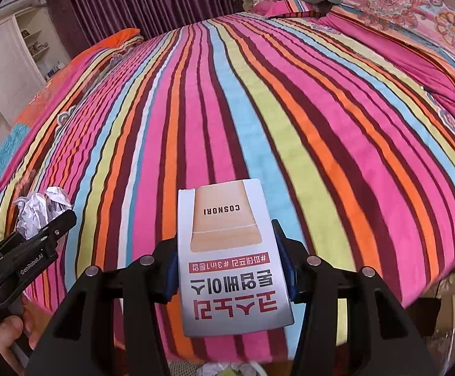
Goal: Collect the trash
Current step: 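Carry the paper ball and cosmetic box down over the white mesh wastebasket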
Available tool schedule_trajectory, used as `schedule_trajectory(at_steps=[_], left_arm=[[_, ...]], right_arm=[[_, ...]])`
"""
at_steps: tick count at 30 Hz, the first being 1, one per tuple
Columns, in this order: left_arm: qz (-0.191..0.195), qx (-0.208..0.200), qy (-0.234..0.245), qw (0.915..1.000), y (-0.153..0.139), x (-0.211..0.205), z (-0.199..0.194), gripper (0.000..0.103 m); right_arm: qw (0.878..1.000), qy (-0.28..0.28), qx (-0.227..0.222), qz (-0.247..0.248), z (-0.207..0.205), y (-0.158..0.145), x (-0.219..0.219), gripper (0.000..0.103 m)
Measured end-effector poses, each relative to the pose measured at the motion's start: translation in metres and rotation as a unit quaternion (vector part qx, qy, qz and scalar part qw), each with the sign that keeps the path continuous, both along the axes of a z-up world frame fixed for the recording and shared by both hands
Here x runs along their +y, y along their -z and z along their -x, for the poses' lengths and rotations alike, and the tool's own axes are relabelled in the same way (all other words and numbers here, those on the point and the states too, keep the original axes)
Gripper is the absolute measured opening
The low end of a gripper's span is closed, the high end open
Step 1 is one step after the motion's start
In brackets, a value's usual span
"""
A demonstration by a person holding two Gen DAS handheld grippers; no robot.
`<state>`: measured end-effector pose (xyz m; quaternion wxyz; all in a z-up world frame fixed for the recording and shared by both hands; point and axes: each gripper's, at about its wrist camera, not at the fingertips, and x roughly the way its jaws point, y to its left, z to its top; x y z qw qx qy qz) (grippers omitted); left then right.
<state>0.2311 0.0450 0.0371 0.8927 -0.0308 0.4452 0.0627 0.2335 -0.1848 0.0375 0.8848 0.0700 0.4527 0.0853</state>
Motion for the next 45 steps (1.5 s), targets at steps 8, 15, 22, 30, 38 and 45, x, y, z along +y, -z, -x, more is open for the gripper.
schedule_trajectory(at_steps=[8,15,22,30,38,45], left_arm=[[-0.002,0.005,0.011,0.9999,0.009,-0.008,0.056,0.056],[-0.001,0.006,0.017,0.9998,0.015,-0.013,0.1,0.056],[-0.013,0.008,0.021,0.9997,0.02,-0.016,0.141,0.056],[-0.027,0.018,0.03,0.999,0.03,-0.023,0.177,0.056],[-0.029,0.033,0.039,0.9983,0.042,-0.029,0.201,0.056],[-0.032,0.049,0.047,0.9972,0.053,-0.034,0.209,0.056]], right_arm=[[1.0,-0.003,-0.005,-0.002,0.046,0.001,0.008,0.048],[1.0,-0.003,-0.004,-0.003,0.081,0.006,0.012,0.048],[1.0,-0.004,0.003,-0.007,0.112,0.014,0.013,0.048],[1.0,-0.013,0.005,0.001,0.142,0.017,0.019,0.048],[1.0,-0.021,0.008,0.013,0.159,0.02,0.023,0.048],[0.999,-0.027,0.04,0.021,0.168,0.036,0.025,0.048]])
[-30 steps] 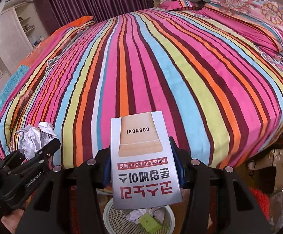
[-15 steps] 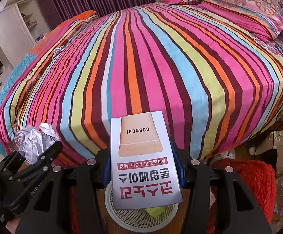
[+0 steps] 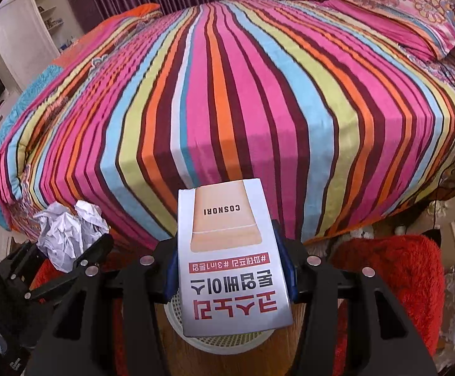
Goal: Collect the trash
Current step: 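Carry the paper ball and cosmetic box down over the white mesh wastebasket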
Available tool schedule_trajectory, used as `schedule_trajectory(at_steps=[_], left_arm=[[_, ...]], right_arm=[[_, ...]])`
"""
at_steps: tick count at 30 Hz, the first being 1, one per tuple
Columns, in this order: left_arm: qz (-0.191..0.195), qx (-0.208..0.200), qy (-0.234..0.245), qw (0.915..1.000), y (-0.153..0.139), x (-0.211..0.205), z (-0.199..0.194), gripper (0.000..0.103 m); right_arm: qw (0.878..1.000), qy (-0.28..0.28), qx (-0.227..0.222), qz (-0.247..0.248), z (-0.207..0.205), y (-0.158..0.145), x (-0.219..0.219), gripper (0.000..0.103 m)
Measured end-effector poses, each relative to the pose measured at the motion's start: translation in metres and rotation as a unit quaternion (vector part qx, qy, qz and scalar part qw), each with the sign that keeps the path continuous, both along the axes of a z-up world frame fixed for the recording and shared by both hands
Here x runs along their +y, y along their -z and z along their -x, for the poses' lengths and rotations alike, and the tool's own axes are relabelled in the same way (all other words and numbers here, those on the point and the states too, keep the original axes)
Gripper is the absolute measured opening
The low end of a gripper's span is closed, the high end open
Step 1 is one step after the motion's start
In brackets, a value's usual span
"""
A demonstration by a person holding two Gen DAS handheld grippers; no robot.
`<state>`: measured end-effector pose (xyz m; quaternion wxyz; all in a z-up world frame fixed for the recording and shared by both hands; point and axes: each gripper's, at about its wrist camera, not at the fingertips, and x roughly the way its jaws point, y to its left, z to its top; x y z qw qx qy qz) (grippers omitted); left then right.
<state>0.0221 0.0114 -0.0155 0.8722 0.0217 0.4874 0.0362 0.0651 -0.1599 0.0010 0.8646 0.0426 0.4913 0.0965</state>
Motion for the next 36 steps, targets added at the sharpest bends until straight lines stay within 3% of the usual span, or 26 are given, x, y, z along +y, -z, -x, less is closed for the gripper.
schedule_trajectory(at_steps=[12,18,28,36], left_arm=[[0.012,0.048,0.006,0.9988,0.025,-0.007,0.0,0.056],[0.02,0.093,0.01,0.9954,0.046,-0.01,-0.005,0.056],[0.025,0.183,0.009,0.9827,0.088,-0.012,-0.017,0.056],[0.055,0.243,-0.005,0.9685,0.12,-0.007,-0.023,0.056]], right_arm=[[0.998,0.009,0.068,-0.006,0.003,0.031,-0.005,0.048],[0.994,0.015,0.111,-0.013,0.002,0.05,-0.006,0.048],[0.98,0.031,0.195,-0.03,0.0,0.089,-0.009,0.048],[0.964,0.052,0.256,-0.049,-0.007,0.119,-0.014,0.048]])
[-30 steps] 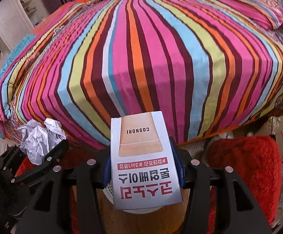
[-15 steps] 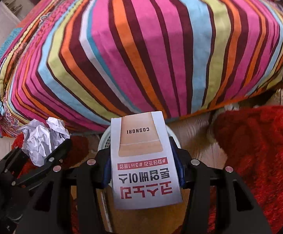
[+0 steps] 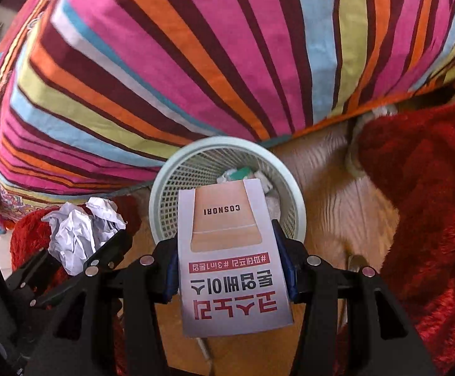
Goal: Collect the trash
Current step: 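Carry the paper ball and cosmetic box down over the white mesh wastebasket, then open both tools to drop the paper ball and box into the wastebasket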
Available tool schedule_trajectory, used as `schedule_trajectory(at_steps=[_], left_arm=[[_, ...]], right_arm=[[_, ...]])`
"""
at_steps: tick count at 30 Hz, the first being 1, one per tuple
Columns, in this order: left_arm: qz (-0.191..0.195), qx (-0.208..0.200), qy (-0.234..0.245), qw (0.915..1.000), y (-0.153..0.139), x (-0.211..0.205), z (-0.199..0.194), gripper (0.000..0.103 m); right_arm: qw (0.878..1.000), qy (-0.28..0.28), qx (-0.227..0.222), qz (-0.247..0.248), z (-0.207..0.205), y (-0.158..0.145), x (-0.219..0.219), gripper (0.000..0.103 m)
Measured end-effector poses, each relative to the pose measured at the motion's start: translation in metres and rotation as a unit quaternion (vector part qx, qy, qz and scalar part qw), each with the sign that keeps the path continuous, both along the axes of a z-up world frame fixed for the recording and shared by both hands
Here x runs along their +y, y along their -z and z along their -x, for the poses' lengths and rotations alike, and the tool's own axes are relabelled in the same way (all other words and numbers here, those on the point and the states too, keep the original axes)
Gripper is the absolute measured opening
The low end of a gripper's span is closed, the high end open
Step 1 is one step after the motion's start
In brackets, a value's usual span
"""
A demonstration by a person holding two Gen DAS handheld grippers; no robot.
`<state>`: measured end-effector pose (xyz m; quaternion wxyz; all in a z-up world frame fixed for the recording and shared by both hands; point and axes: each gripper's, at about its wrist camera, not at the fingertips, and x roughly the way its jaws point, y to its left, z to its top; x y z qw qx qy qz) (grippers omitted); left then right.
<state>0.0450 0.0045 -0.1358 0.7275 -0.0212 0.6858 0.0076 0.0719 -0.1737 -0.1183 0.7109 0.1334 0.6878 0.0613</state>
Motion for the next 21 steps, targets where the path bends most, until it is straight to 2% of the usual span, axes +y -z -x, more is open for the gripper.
schedule_trajectory(at_steps=[9,15,21], left_arm=[[0.004,0.057,-0.002,0.9984,0.038,-0.01,-0.01,0.056],[0.005,0.101,0.003,0.9948,0.07,-0.019,-0.017,0.056],[0.005,0.132,-0.001,0.9913,0.089,-0.019,-0.02,0.056]], right_arm=[[0.999,-0.004,0.047,0.009,-0.008,0.03,0.006,0.048],[0.997,-0.002,0.082,0.014,-0.013,0.053,0.008,0.048],[0.993,-0.005,0.112,0.022,-0.015,0.072,0.012,0.048]])
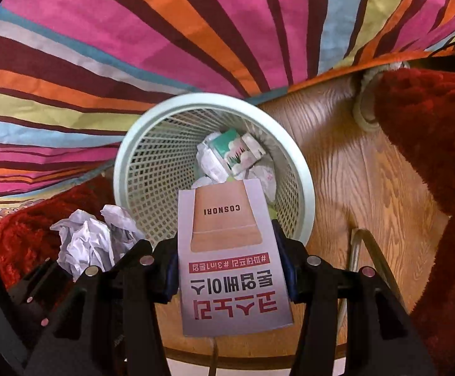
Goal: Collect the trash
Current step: 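Open both tools to drop the paper ball and box into the wastebasket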
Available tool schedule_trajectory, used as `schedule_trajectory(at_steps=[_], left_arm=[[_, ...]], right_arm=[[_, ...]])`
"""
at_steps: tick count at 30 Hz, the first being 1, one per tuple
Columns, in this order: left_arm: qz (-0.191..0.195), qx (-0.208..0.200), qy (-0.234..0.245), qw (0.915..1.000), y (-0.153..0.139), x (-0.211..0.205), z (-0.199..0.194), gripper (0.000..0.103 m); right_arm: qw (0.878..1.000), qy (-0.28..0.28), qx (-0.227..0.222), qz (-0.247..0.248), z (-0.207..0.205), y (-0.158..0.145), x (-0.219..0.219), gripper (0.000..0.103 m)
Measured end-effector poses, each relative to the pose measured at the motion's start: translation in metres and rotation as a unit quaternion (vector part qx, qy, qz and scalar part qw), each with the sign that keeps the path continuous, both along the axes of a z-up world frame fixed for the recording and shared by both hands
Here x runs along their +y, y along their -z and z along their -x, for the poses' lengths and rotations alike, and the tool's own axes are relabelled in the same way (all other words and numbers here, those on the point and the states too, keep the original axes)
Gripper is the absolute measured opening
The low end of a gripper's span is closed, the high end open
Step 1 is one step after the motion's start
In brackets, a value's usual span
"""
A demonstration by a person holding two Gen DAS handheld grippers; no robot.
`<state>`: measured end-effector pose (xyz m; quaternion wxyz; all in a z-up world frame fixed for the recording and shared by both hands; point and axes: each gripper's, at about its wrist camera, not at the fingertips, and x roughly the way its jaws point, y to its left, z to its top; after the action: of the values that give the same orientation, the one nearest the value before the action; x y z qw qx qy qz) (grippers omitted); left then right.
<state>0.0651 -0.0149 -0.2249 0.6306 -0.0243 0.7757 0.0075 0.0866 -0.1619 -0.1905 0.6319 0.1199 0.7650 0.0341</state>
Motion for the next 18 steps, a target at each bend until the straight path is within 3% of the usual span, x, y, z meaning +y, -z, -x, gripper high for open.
schedule_trajectory(at_steps=[18], left_arm=[[-0.003,0.073,-0.025,0.997,0.046,0.011,0.002,0.056]], right_arm=[[0.998,-0.008,0.057,0.01,-0.002,0.039,0.005,0.048]])
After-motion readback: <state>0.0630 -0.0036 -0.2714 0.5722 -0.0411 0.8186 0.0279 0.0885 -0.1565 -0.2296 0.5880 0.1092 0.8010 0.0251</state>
